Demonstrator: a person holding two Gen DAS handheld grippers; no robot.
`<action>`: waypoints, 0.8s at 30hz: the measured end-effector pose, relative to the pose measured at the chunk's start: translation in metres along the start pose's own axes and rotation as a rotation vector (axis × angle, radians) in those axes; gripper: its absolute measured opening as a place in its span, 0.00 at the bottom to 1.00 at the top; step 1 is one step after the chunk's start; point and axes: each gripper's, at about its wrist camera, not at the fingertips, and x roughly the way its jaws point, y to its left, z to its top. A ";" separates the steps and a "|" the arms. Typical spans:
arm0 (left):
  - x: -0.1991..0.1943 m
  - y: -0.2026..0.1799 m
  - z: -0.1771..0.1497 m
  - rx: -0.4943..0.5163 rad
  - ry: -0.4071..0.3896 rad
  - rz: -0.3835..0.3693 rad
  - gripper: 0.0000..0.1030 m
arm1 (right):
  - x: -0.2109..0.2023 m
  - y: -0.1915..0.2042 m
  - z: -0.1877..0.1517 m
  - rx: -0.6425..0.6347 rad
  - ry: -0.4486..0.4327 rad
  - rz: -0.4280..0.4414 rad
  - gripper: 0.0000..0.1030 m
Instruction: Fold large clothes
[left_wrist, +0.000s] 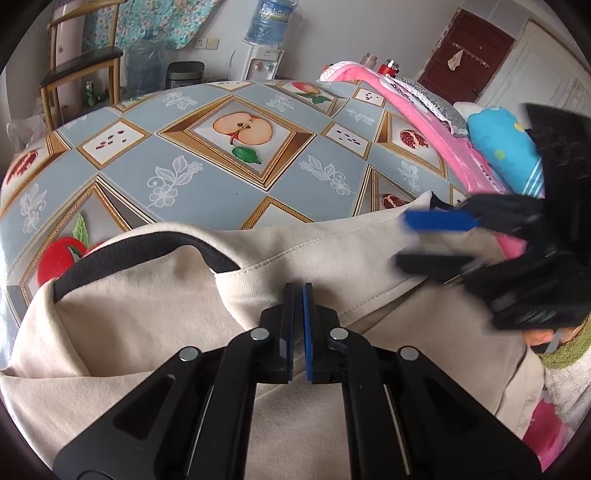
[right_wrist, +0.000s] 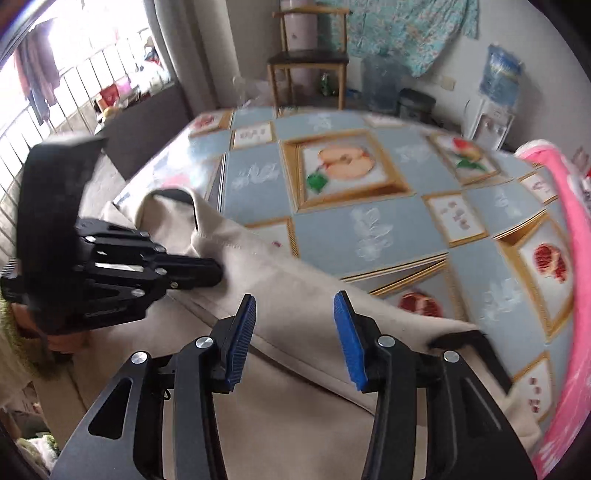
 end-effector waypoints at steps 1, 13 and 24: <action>-0.001 -0.001 0.000 0.006 -0.004 0.012 0.05 | 0.001 0.003 -0.001 -0.016 -0.018 -0.017 0.42; 0.002 -0.009 0.014 0.080 0.001 0.148 0.05 | -0.011 -0.009 -0.003 0.030 -0.018 0.018 0.41; -0.003 0.001 0.002 0.053 -0.005 0.108 0.05 | -0.022 -0.027 -0.007 0.086 -0.004 -0.056 0.40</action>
